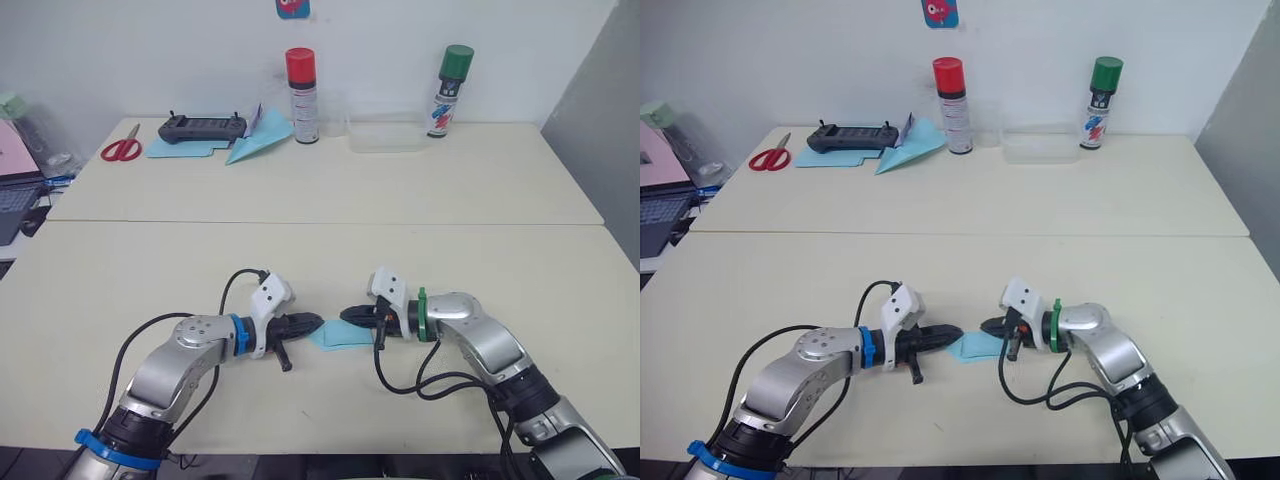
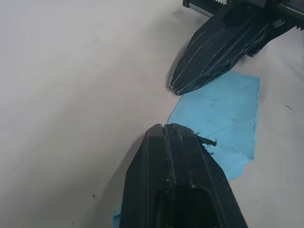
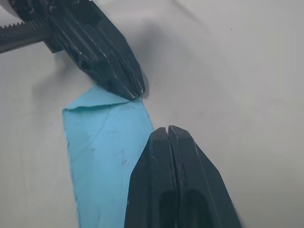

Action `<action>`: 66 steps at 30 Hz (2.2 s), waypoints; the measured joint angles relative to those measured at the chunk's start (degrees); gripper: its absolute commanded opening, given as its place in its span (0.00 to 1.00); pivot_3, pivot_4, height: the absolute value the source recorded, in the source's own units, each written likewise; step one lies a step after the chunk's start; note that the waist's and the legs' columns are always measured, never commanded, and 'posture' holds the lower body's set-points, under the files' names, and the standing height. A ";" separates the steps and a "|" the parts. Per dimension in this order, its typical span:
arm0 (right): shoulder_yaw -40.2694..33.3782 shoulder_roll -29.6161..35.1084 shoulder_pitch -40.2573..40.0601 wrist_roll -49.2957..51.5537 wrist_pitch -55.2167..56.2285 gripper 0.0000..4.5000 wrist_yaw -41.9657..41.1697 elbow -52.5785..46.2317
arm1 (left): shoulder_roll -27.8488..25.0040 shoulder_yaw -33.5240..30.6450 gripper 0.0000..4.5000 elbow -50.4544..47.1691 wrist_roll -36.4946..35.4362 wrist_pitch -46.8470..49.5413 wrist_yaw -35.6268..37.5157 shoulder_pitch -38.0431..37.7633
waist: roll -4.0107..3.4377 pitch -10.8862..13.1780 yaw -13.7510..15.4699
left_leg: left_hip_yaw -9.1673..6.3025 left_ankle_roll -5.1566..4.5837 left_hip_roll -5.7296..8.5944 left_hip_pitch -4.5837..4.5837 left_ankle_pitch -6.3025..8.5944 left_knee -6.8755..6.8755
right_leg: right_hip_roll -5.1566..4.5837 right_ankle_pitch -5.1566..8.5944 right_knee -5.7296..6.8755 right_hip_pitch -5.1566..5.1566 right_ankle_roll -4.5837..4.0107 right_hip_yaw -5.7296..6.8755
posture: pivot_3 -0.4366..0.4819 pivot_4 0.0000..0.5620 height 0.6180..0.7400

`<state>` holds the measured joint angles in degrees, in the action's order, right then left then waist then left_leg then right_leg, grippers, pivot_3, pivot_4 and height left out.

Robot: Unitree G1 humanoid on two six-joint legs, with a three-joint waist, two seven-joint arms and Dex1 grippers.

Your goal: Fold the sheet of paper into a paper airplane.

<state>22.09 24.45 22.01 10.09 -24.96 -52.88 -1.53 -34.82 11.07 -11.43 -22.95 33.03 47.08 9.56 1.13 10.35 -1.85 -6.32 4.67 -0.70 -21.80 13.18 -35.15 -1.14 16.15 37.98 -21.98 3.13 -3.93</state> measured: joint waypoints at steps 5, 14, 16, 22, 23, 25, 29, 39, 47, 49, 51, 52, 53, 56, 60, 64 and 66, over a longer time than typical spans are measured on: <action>-1.70 6.12 -3.29 0.13 3.25 0.01 -2.01 -1.47 | 0.38 0.14 0.00 0.33 0.55 0.00 -0.10 -0.04 | -0.01 -0.27 0.01 | -0.01 0.00 0.01 0.15 0.00 0.00 | -0.01 0.01 -0.04 0.20 -0.01 0.01 | 0.48 0.27 1.00; -7.18 7.47 -5.75 3.57 1.53 0.01 -1.94 -2.61 | 0.48 -0.06 0.00 0.36 0.81 -0.03 -0.14 -0.24 | 0.09 -0.39 -0.02 | 0.01 0.00 0.00 0.23 0.01 0.00 | -0.01 0.12 -0.06 0.28 -0.19 -0.02 | 0.48 0.27 1.00; -10.02 4.74 -4.83 6.42 -0.24 0.01 -0.60 -3.07 | 0.45 -0.24 0.00 0.39 0.84 -0.03 -0.12 -0.25 | 0.03 -0.35 -0.05 | 0.00 0.00 0.00 0.20 0.00 0.00 | 0.00 0.02 -0.01 0.24 -0.02 -0.02 | 0.48 0.27 1.00; -9.04 1.43 -1.87 8.55 -2.81 0.01 0.42 -7.98 | 0.54 -0.09 0.00 0.24 1.05 -0.02 0.00 -0.12 | 0.01 -0.35 -0.08 | -0.04 0.00 -0.01 0.14 0.01 0.05 | 0.01 0.02 -0.10 0.21 -0.02 0.02 | 0.48 0.27 1.00; -7.13 1.43 -2.42 7.45 -2.62 0.01 0.28 -7.97 | 0.54 -0.08 0.00 0.24 1.05 -0.01 0.02 -0.10 | 0.01 -0.35 -0.09 | -0.04 0.00 -0.01 0.14 0.01 0.07 | 0.01 0.02 -0.11 0.20 -0.02 0.02 | 0.48 0.27 1.00; -2.19 1.39 -3.93 5.28 -2.46 0.01 -0.44 -7.17 | 0.48 -0.11 0.00 0.22 1.05 0.01 0.03 -0.04 | -0.01 -0.34 -0.09 | -0.04 0.00 -0.01 0.11 0.01 0.09 | 0.01 0.03 -0.09 0.12 -0.03 0.02 | 0.48 0.27 1.00; 1.82 1.11 -4.30 2.24 -0.14 0.01 -1.06 -4.52 | 0.34 -0.30 0.00 0.21 1.10 0.31 -0.11 -0.09 | -0.02 -0.36 -0.13 | 0.01 0.00 -0.01 0.16 0.00 0.08 | 0.01 0.02 -0.06 0.16 -0.02 -0.01 | 0.48 0.27 1.00; 3.24 0.83 -2.46 0.18 5.55 0.01 -2.30 -0.15 | 3.19 -3.30 0.00 -2.38 -2.55 6.52 -1.48 0.81 | 0.14 -0.31 -0.59 | 0.01 0.00 -0.06 0.29 0.00 0.08 | 0.05 0.02 -0.03 0.27 -0.02 0.00 | 0.48 0.27 1.00; 3.27 0.47 -2.29 0.19 5.57 0.01 -2.35 0.18 | 4.57 0.26 0.00 -0.97 1.70 3.90 -2.79 1.39 | 0.17 -0.31 -0.66 | 0.00 0.00 -0.05 0.30 0.00 0.08 | 0.04 0.01 -0.03 0.27 -0.01 -0.01 | 0.48 0.27 1.00; 3.27 0.43 -2.27 0.19 5.46 0.01 -2.34 0.19 | 4.37 0.01 0.00 -1.29 2.00 2.93 -3.01 0.32 | 0.17 -0.32 -0.69 | 0.02 0.00 -0.05 0.33 0.00 0.08 | 0.04 0.01 -0.03 0.29 -0.02 -0.02 | 0.48 0.27 1.00; 3.26 0.43 -2.26 0.19 5.43 0.01 -2.33 0.20 | 3.68 -0.48 0.00 -1.74 1.99 2.52 -3.21 -0.74 | 0.17 -0.32 -0.70 | 0.01 0.00 -0.06 0.34 0.00 0.08 | 0.04 0.02 -0.03 0.28 -0.02 -0.02 | 0.48 0.27 1.00; 3.26 0.43 -2.25 0.19 5.42 0.01 -2.32 0.20 | 3.00 -0.93 0.00 -2.08 1.99 2.49 -3.21 -1.59 | 0.17 -0.32 -0.72 | 0.01 0.00 -0.06 0.34 0.00 0.09 | 0.04 0.02 -0.04 0.28 -0.03 -0.02 | 0.48 0.27 1.00; 3.23 0.44 -2.25 0.19 5.43 0.01 -2.29 0.21 | 2.47 -1.56 0.00 -2.29 1.98 2.48 -3.20 -2.06 | 0.16 -0.33 -0.76 | 0.02 0.00 -0.06 0.34 0.00 0.09 | 0.04 0.02 -0.04 0.28 -0.03 -0.03 | 0.48 0.27 1.00; 3.19 0.44 -1.93 0.19 5.43 0.01 -2.27 0.59 | 0.77 -3.43 0.00 -2.99 1.76 2.11 -3.13 -4.02 | 0.16 -0.34 -0.92 | 0.02 0.00 -0.06 0.35 0.00 0.09 | 0.04 0.03 -0.04 0.28 -0.04 -0.03 | 0.48 0.27 1.00; 2.66 0.55 -1.47 0.17 5.53 0.01 -2.26 1.36 | -1.59 -7.74 0.00 -5.06 0.67 2.14 -3.71 -8.64 | 0.13 -0.37 -1.34 | 0.06 0.00 -0.09 0.40 0.01 0.15 | 0.03 0.05 -0.04 0.29 -0.07 -0.06 | 0.48 0.27 1.00; 2.66 0.57 -1.14 0.16 5.53 0.01 -2.27 1.75 | -2.40 -11.37 0.00 -6.93 -0.55 3.59 -4.90 -11.77 | 0.12 -0.37 -1.39 | 0.08 0.00 -0.10 0.46 0.01 0.17 | 0.03 0.23 -0.03 0.31 -0.40 -0.08 | 0.48 0.27 1.00; 2.56 0.57 -1.12 0.20 5.53 0.01 -2.32 1.74 | -2.40 -12.34 0.00 -7.93 -1.17 4.21 -5.41 -12.28 | 0.13 -0.36 -1.38 | 0.08 0.00 -0.09 0.46 0.01 0.17 | 0.02 0.24 -0.03 0.31 -0.41 -0.08 | 0.48 0.27 1.00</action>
<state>24.65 25.02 20.89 10.29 -19.43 -55.20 0.21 -37.22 -1.27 -19.36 -24.12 37.24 41.67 -2.72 1.26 9.98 -3.23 -6.24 4.68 -0.79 -21.34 13.19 -34.99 -1.11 16.38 37.95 -21.68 2.72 -4.01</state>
